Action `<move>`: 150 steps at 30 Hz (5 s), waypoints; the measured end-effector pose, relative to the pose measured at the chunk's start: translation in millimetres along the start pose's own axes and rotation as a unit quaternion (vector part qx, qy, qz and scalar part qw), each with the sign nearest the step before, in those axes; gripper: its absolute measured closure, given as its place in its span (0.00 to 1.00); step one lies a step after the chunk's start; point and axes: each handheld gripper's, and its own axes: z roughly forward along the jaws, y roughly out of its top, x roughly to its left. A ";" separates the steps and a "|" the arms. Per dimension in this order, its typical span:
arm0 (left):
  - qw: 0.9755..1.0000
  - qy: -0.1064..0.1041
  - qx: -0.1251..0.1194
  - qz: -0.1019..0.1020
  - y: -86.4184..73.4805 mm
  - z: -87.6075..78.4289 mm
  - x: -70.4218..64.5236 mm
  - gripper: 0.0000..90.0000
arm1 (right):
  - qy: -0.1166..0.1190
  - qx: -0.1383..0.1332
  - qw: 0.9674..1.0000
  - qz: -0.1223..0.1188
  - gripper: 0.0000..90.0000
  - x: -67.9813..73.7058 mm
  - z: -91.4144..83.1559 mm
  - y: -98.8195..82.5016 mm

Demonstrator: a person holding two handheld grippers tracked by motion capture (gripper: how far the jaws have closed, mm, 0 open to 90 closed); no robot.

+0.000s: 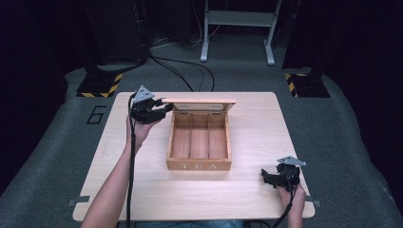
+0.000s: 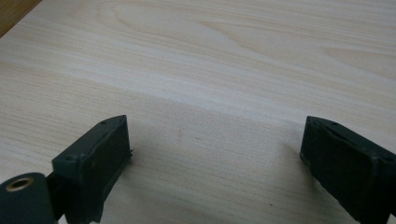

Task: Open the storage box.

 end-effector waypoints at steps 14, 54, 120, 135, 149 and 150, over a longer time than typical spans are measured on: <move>1.000 0.000 0.001 0.000 0.0 -0.2 -0.2 0.63 | 0.000 0.002 1.000 0.000 0.09 0.2 -0.1 0.1; 1.000 -0.001 0.004 0.012 -13.3 -6.5 -8.4 0.63 | -0.001 -0.001 1.000 0.002 0.09 0.4 0.2 0.0; 0.999 -0.028 0.040 -0.023 -131.6 -11.4 -44.3 0.56 | -0.002 0.000 1.000 -0.001 0.09 0.4 -0.1 -0.2; 0.997 -0.039 0.057 -0.032 -142.2 -7.2 -48.5 0.50 | -0.002 0.000 1.000 0.000 0.09 0.3 0.0 -0.2; 0.990 -0.079 0.112 -0.026 -153.0 -15.8 -44.4 0.09 | -0.001 0.000 1.000 0.000 0.09 0.2 0.0 -0.2; 0.991 -0.073 0.112 -0.028 -156.1 -17.4 -44.4 0.08 | -0.002 0.000 1.000 0.000 0.09 0.2 0.0 -0.2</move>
